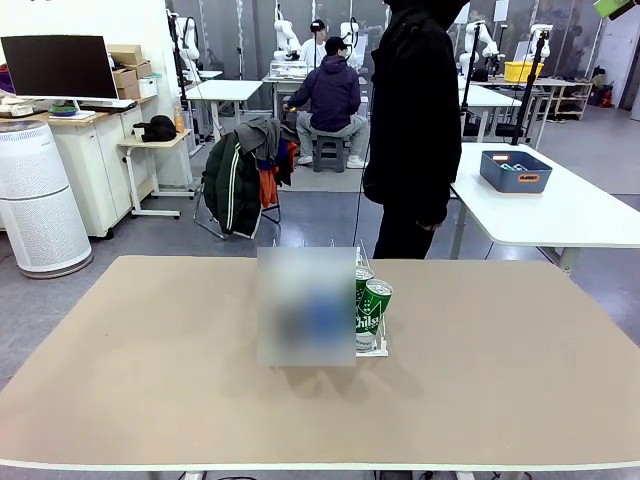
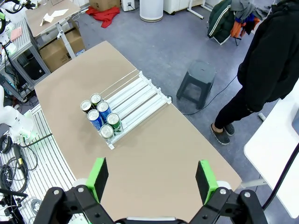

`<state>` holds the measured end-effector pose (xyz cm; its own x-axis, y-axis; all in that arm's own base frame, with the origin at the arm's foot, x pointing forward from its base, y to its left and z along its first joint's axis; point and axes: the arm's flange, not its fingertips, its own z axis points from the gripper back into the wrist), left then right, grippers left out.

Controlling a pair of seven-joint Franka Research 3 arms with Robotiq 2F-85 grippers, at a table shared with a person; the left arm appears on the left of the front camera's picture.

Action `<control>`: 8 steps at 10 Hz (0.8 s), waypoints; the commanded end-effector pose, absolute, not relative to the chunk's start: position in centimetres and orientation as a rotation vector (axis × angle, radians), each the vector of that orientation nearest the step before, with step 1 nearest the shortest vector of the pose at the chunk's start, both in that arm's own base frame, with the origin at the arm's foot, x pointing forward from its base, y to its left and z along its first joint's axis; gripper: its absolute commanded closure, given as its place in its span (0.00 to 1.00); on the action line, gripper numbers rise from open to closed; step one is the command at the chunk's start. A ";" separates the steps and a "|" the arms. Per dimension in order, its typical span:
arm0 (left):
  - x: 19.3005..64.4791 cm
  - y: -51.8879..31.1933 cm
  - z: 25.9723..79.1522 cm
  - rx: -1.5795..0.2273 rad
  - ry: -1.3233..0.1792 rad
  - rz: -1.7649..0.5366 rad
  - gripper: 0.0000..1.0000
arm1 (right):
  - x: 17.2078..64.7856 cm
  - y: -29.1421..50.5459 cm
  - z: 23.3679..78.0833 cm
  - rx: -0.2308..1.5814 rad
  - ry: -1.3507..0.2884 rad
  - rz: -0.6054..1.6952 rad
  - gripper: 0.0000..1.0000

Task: Fill the beverage cans into the dispenser.
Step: Pick up the Ionic drink handed by the human.

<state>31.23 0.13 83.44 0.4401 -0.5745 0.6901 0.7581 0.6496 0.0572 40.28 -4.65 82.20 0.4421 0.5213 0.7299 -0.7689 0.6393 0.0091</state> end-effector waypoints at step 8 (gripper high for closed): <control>31.2 0.1 83.5 -0.283 -0.741 -0.844 0.00 | 40.2 -4.7 82.1 0.369 -0.760 0.822 0.00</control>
<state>31.23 0.15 83.44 0.4407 -0.5742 0.6900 0.7575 0.6503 0.0574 40.28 -4.65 82.20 0.4421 0.5213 0.7299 -0.7689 0.6393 0.0091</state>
